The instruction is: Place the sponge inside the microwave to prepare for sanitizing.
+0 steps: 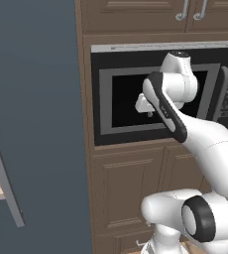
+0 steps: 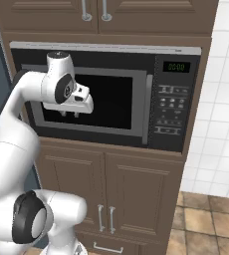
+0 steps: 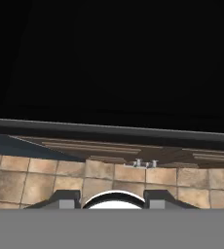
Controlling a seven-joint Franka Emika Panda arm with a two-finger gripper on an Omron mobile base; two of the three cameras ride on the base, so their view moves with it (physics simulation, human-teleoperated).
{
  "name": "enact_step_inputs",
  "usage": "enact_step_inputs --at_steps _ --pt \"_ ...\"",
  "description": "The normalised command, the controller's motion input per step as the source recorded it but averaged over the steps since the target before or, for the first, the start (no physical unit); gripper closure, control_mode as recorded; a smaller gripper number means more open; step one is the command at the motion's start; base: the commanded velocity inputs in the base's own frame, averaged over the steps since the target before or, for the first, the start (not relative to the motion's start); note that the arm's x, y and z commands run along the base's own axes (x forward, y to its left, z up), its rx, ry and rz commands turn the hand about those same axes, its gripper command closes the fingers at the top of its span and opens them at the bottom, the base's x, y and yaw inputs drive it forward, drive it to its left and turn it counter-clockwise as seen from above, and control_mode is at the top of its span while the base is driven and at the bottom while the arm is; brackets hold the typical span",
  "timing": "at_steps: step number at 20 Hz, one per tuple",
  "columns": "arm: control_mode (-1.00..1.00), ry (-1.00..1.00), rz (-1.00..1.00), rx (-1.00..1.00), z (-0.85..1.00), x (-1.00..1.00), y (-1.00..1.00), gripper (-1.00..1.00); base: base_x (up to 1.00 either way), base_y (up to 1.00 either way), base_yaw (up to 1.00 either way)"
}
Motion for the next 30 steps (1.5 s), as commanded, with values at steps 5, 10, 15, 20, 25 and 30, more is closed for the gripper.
enact_step_inputs --at_steps 5,10,15,20,25,30 --pt "-1.00 0.00 0.00 0.00 0.00 -0.06 0.00 -1.00 0.00 0.00 0.00" --pt "-1.00 -0.07 0.00 0.00 0.00 -0.19 0.00 -1.00 0.00 0.00 0.00" --pt "-1.00 -0.11 0.00 0.00 0.07 -0.40 -0.07 -1.00 0.00 0.00 0.00" --pt "-1.00 -0.22 -0.05 0.02 0.34 -0.71 -0.23 -1.00 0.00 0.00 0.00" --pt "-1.00 -0.22 -0.15 0.06 0.46 -0.79 -0.55 -1.00 0.00 0.00 0.00" --pt "-1.00 -0.04 -0.21 0.00 0.27 -0.20 -0.81 -1.00 0.00 0.00 0.00"
